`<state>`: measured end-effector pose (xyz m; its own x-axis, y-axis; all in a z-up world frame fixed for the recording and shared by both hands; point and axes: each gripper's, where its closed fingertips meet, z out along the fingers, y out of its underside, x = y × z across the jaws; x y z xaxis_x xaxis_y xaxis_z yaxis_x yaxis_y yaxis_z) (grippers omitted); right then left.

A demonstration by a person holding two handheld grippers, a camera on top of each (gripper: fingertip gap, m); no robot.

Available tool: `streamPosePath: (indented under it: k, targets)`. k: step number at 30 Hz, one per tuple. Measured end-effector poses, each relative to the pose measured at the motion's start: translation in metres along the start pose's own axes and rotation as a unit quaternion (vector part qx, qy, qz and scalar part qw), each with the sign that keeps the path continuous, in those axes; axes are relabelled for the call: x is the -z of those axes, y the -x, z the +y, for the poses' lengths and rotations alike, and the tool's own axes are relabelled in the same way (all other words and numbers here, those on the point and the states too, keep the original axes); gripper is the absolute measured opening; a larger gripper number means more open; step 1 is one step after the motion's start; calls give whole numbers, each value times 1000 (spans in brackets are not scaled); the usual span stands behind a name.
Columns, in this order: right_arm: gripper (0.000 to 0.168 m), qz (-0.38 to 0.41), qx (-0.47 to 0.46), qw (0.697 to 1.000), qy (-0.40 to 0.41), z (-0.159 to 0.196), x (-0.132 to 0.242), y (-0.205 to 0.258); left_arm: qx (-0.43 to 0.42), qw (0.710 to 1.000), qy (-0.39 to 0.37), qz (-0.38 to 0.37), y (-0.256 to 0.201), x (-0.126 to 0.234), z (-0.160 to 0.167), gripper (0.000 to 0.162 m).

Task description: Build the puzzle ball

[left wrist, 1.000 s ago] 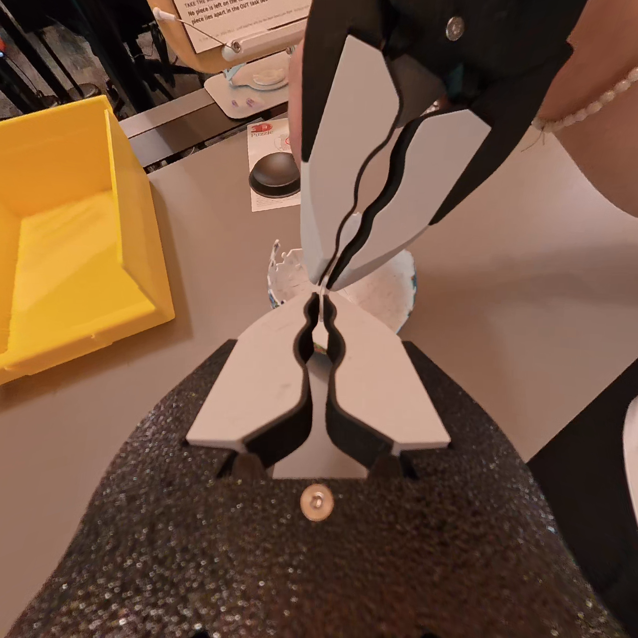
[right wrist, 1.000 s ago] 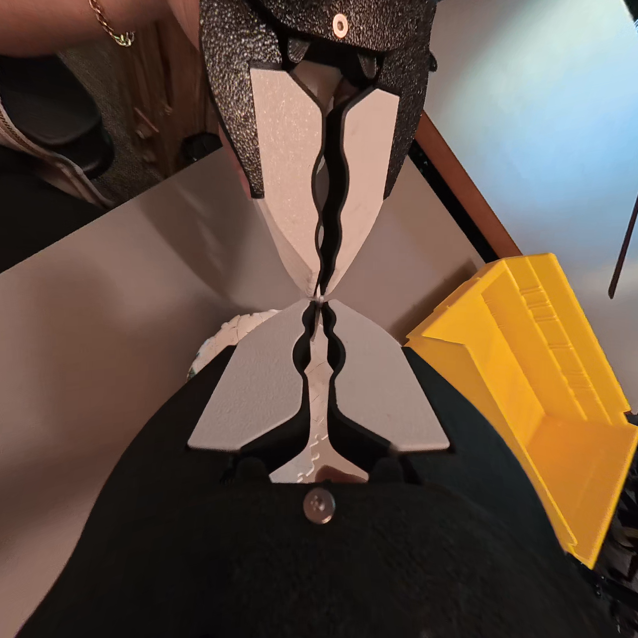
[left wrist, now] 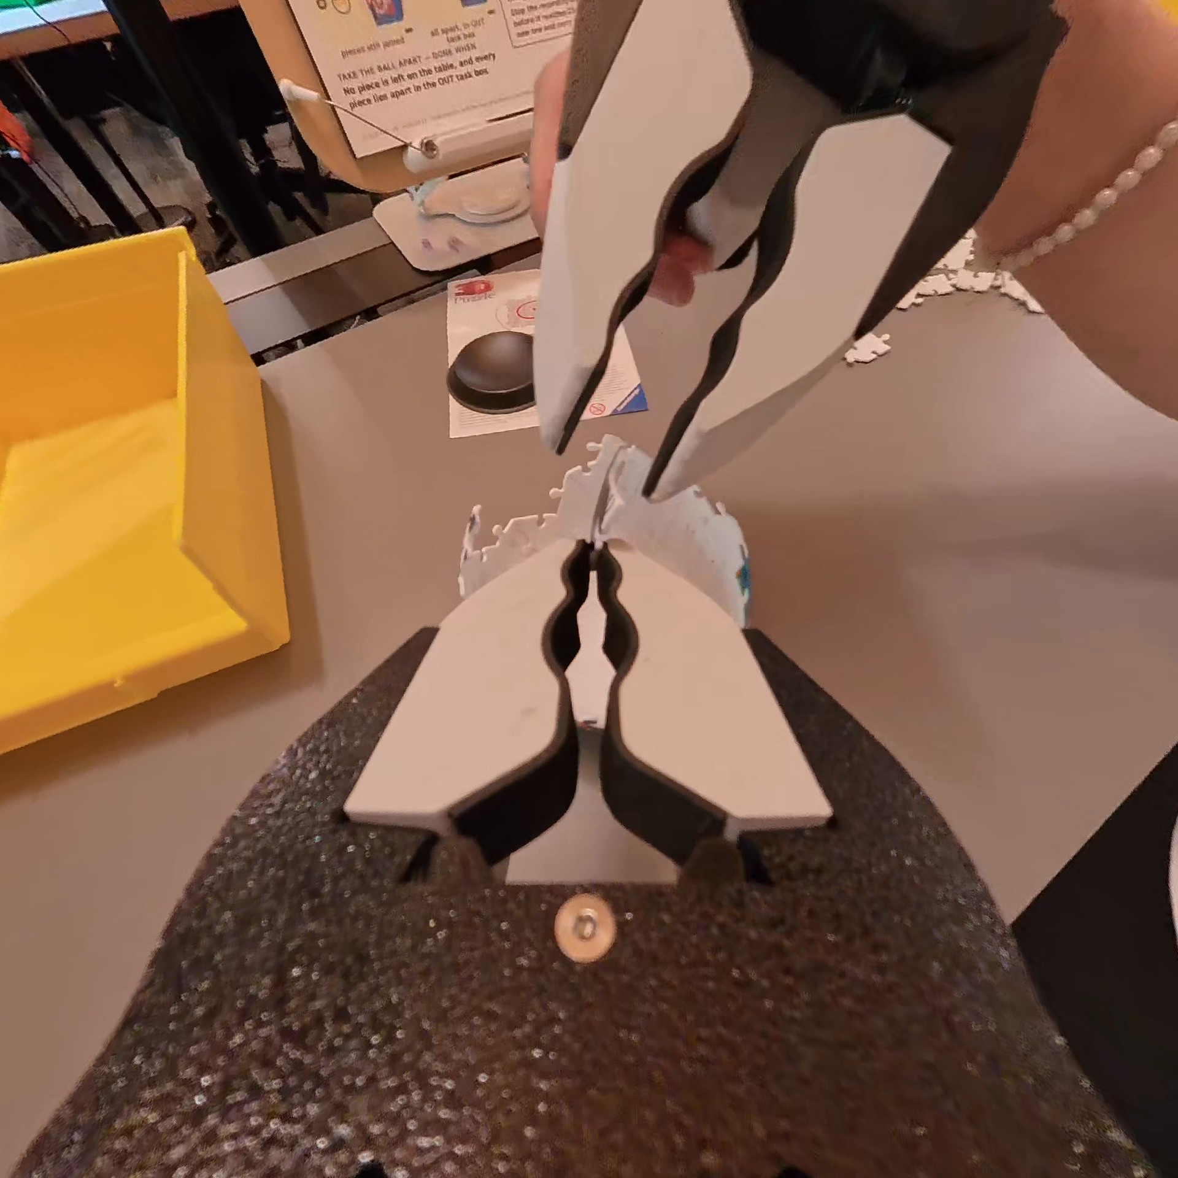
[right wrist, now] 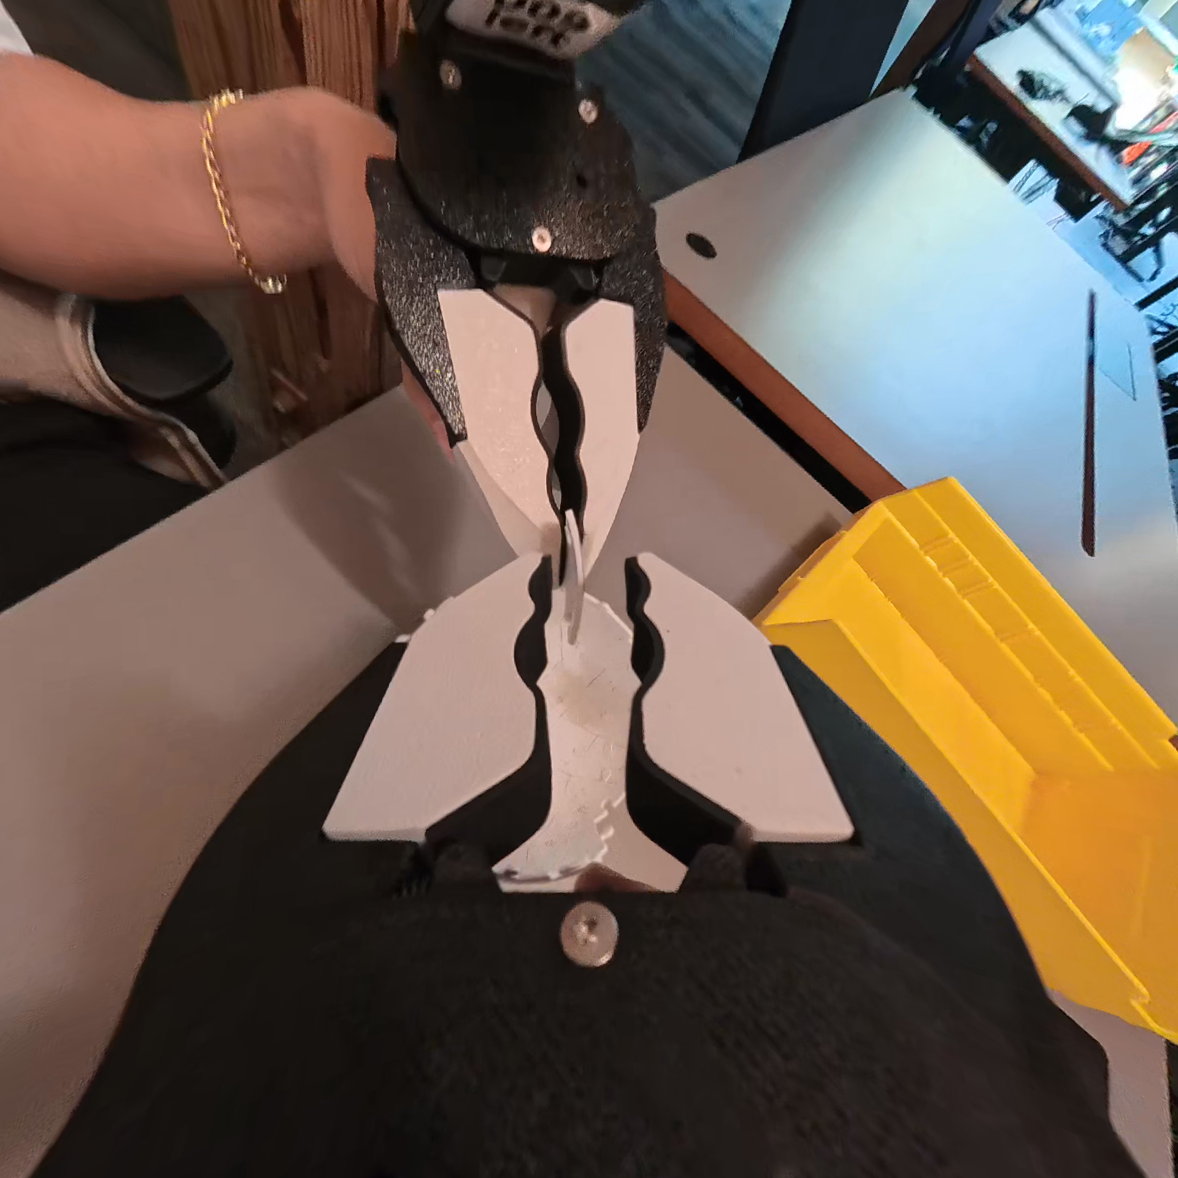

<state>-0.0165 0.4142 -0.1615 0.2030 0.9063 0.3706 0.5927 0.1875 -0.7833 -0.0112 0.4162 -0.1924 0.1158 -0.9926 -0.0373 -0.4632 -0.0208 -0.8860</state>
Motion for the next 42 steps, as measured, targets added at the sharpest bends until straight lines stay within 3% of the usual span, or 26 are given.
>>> streamPosePath:
  k: [3,8,9,13,20,25,33,35,37,40,42]
  targets:
    - [21,-16,9,1000,24,3,-4,3,13,1000,12,13,-3,-2,4,2]
    - [5,-29,0,999,29,5,-8,4,68,997,8,40,-5,-4,3,2]
    - [6,-28,-4,999,28,6,-8,4,81,995,8,50,-6,-4,3,2]
    - [36,-45,-50,998,0,-1,-1,6,95,994,9,53,-3,-2,5,2]
    - [35,-78,-76,994,18,2,-3,13,68,996,13,53,-8,-6,5,2]
    - [10,-61,-40,996,56,13,-4,10,49,998,8,47,-12,-9,1,2]
    - [3,-51,-17,995,79,24,-1,7,38,999,-2,-6,-3,-15,1,3]
    - [3,-17,-9,995,95,36,5,-6,40,997,1,-70,14,-13,2,28]
    - [3,0,-36,994,99,50,10,-16,54,991,31,-117,28,-8,12,42]
    - [3,20,-77,995,55,53,9,-27,116,981,101,-123,30,-10,36,67]
    - [3,29,-86,995,43,54,7,-32,148,972,141,-114,27,-15,51,69]
